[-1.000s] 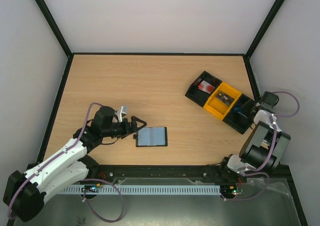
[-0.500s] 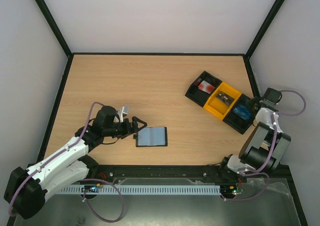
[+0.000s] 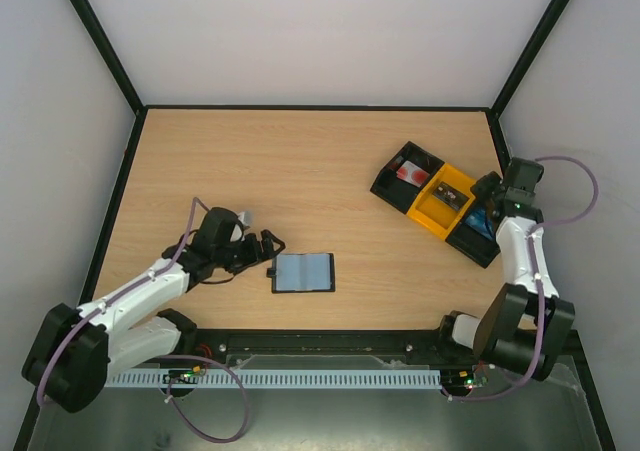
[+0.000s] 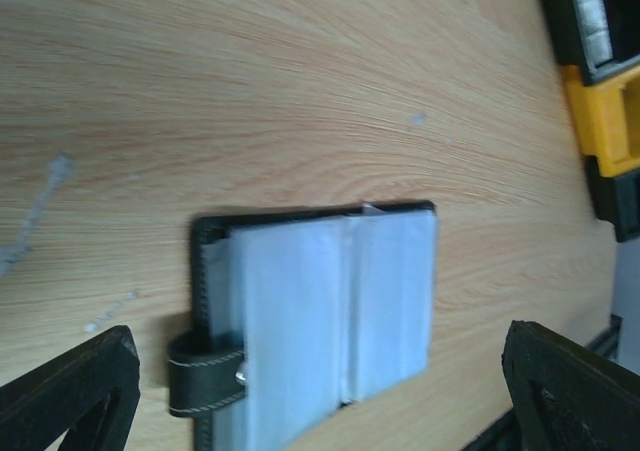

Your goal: Take the credit cards out of the card holder

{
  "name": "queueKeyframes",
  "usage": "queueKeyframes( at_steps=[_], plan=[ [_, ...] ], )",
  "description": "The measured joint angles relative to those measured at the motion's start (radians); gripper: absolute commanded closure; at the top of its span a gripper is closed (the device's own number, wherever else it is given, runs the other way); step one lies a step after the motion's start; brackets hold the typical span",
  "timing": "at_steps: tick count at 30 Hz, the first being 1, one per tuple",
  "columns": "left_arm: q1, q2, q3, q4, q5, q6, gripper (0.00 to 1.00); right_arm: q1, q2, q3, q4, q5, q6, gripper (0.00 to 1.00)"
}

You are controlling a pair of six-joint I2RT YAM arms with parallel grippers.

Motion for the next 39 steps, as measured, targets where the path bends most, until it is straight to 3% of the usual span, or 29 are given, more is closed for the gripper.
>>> queueKeyframes(
  at_steps=[10, 18, 27, 33, 39],
  plan=[
    [0.019, 0.140, -0.057, 0.106, 0.051, 0.025, 0.03, 0.227, -0.156, 0.005, -0.059, -0.007, -0.004, 0.62],
    [0.021, 0.108, -0.061, 0.146, 0.074, 0.024, 0.03, 0.434, -0.262, -0.068, -0.055, 0.008, 0.015, 0.62],
    [0.021, 0.051, -0.074, 0.199, 0.074, 0.004, 0.08, 0.710, -0.233, -0.231, -0.003, 0.035, 0.088, 0.63],
    [0.026, 0.078, -0.109, 0.286, 0.116, -0.023, 0.08, 0.881, -0.227, -0.346, 0.141, 0.035, 0.198, 0.68],
    [0.032, 0.117, -0.121, 0.328, 0.133, -0.034, 0.11, 1.038, -0.120, -0.384, 0.288, 0.045, 0.298, 0.68]
  ],
)
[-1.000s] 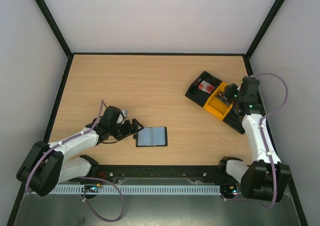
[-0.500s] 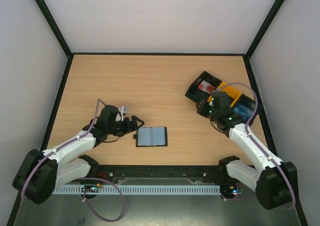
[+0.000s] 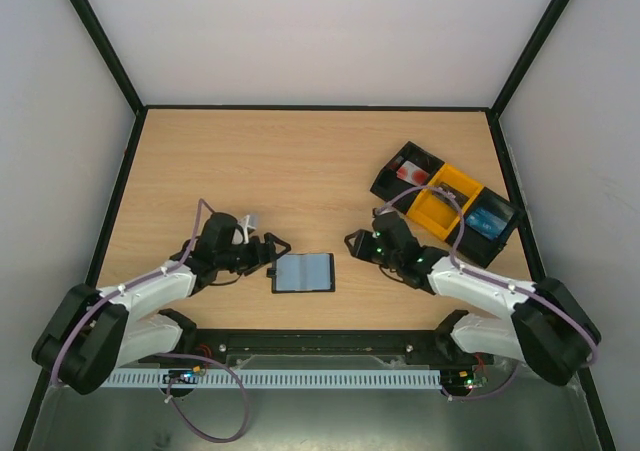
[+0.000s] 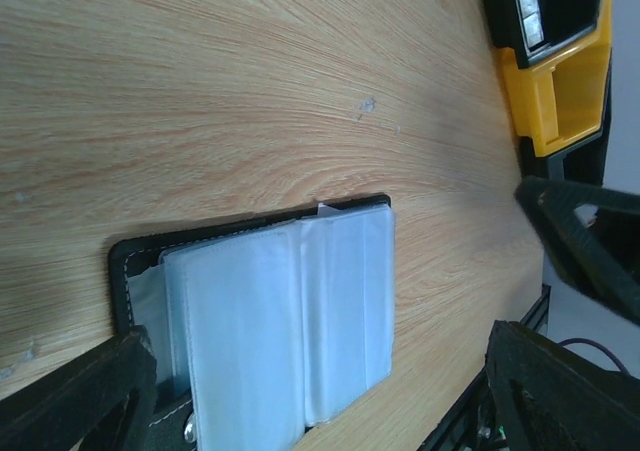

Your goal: Take the credit cards out of the card holder

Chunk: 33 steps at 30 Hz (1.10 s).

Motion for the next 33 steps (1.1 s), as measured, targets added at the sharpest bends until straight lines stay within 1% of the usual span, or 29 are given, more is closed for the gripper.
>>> queueKeyframes(
  at_steps=[4, 9, 11, 13, 16, 19, 26, 29, 33],
  plan=[
    [0.000, 0.028, -0.010, 0.047, 0.019, -0.015, 0.13, 0.092, 0.111, 0.005, 0.105, 0.008, 0.049, 0.68],
    [0.000, 0.055, -0.024, 0.071, 0.026, -0.023, 0.15, 0.227, 0.289, 0.071, 0.185, 0.016, 0.067, 0.71],
    [0.000, 0.074, -0.024, 0.079, 0.027, -0.023, 0.18, 0.266, 0.342, 0.101, 0.216, 0.023, 0.071, 0.72],
    [0.000, 0.097, -0.024, 0.089, 0.032, -0.026, 0.25, 0.293, 0.381, 0.120, 0.246, 0.030, 0.075, 0.73],
    [0.000, 0.109, -0.036, 0.115, 0.045, -0.042, 0.33, 0.310, 0.431, 0.126, 0.280, 0.035, 0.088, 0.74],
    [0.000, 0.109, -0.054, 0.142, 0.061, -0.054, 0.38, 0.315, 0.474, 0.114, 0.310, 0.044, 0.104, 0.74],
    [0.000, 0.119, -0.069, 0.203, 0.099, -0.099, 0.54, 0.319, 0.489, 0.059, 0.438, 0.054, 0.138, 0.75],
    [-0.001, 0.126, -0.069, 0.232, 0.114, -0.119, 0.59, 0.323, 0.502, 0.051, 0.479, 0.054, 0.150, 0.75],
    [-0.014, 0.138, -0.069, 0.267, 0.134, -0.143, 0.61, 0.325, 0.519, 0.047, 0.516, 0.053, 0.157, 0.75]
  ],
)
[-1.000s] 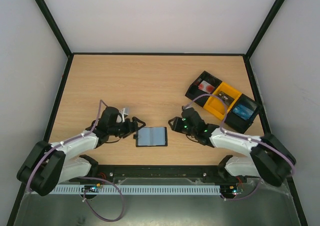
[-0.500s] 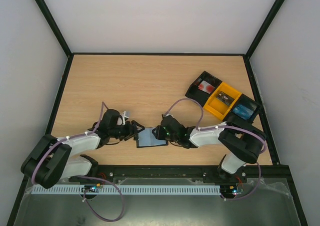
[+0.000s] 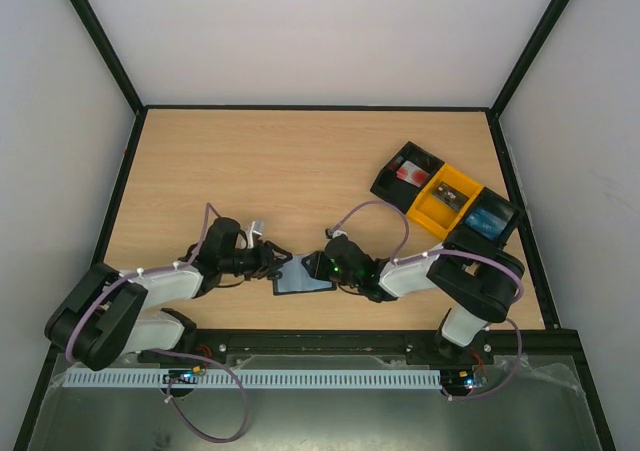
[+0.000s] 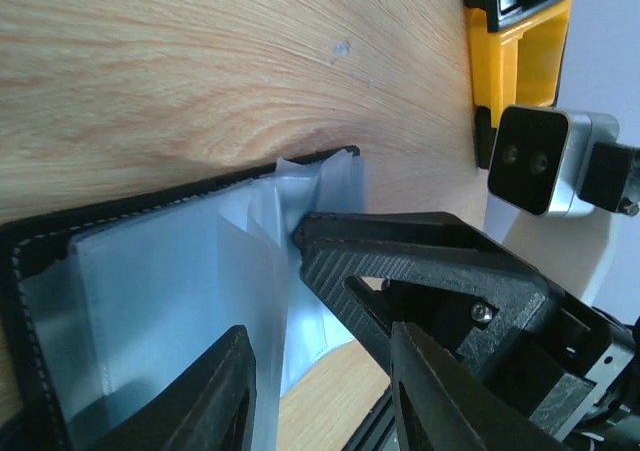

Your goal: Take the credit cards out of the card holder

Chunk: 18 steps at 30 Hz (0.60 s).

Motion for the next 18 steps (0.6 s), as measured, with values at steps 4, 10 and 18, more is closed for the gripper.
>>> queueKeyframes(
  at_steps=[4, 10, 18],
  plan=[
    [-0.016, 0.004, 0.002, 0.014, 0.012, -0.015, 0.58, 0.001, 0.004, -0.002, 0.011, 0.000, 0.002, 0.75],
    [-0.019, -0.053, 0.034, -0.071, -0.019, 0.011, 0.37, 0.002, 0.004, -0.005, 0.016, 0.000, 0.002, 0.75],
    [-0.012, -0.128, 0.082, -0.279, -0.165, 0.110, 0.21, 0.002, 0.005, -0.013, 0.032, 0.000, 0.002, 0.75]
  ],
)
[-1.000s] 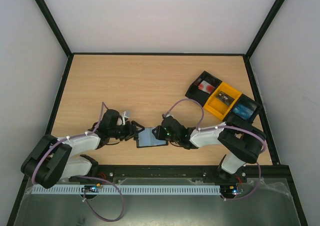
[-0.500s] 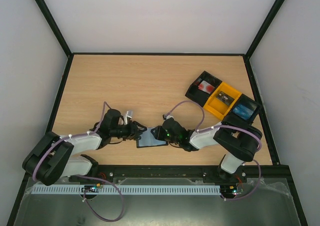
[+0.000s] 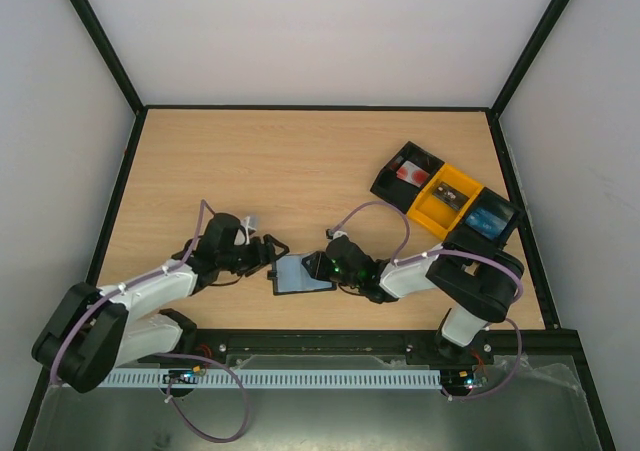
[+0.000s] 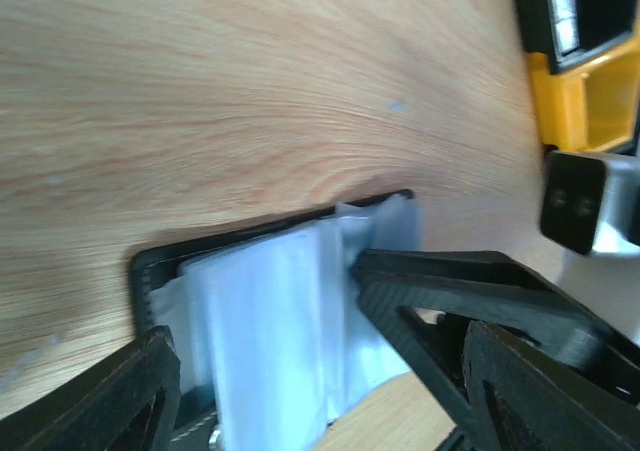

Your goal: Take the credit cards out of the card holder

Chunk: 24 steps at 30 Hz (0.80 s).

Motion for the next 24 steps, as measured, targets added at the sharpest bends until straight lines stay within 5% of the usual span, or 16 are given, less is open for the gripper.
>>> queueKeyframes(
  at_steps=[10, 24],
  plan=[
    [0.004, 0.083, -0.001, -0.027, -0.020, 0.025, 0.29, 0.000, 0.000, -0.003, 0.005, 0.000, -0.001, 0.75],
    [0.004, 0.132, -0.015, 0.089, 0.064, -0.014, 0.67, 0.000, 0.000, -0.003, 0.005, 0.000, -0.001, 0.75]
  ],
)
